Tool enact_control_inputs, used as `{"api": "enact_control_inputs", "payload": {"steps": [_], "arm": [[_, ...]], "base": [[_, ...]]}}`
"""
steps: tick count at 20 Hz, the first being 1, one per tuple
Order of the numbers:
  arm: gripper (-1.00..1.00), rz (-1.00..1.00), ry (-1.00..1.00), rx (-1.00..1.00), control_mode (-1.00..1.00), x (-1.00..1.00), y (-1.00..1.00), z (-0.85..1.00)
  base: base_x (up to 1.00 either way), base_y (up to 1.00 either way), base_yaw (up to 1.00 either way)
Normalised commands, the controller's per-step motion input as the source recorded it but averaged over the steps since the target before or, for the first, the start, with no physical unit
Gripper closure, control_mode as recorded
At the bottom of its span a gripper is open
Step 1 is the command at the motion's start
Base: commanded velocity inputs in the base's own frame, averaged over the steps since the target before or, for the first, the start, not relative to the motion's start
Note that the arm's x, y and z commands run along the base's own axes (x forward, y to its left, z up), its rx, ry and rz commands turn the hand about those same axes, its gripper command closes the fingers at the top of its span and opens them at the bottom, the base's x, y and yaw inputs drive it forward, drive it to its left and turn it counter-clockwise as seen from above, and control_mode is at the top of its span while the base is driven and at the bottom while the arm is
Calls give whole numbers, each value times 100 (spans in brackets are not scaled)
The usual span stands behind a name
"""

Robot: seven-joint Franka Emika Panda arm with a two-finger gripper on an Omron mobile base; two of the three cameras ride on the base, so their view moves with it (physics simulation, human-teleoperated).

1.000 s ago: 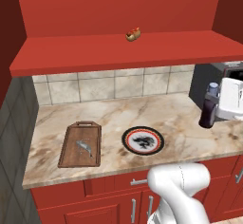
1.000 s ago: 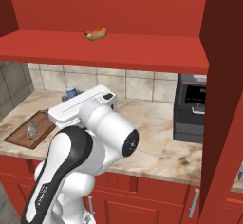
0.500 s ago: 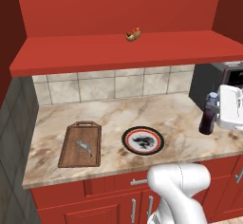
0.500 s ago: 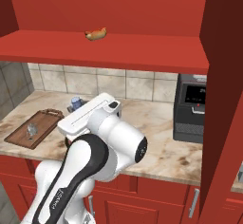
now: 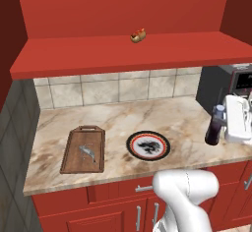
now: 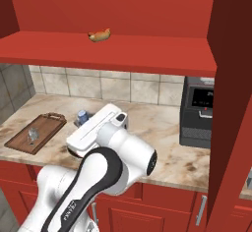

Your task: Pick the fish from the plate and place it on the cutting board. Then pick the condiment bottle from the cabinet and place it next to the cutting board.

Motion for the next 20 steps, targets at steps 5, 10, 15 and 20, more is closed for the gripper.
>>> {"api": "enact_control_inputs", "payload": {"steps": [5, 10, 15, 20], "arm": [[100, 0, -6, 0, -100, -3, 0, -26], [100, 0, -6, 0, -100, -1, 0, -26], [100, 0, -6, 0, -100, -4, 0, -23], [100, 0, -8, 0, -100, -2, 0, -18]], "base": [[0, 0, 0], [0, 0, 0], [0, 0, 0], [0, 0, 0]]}}
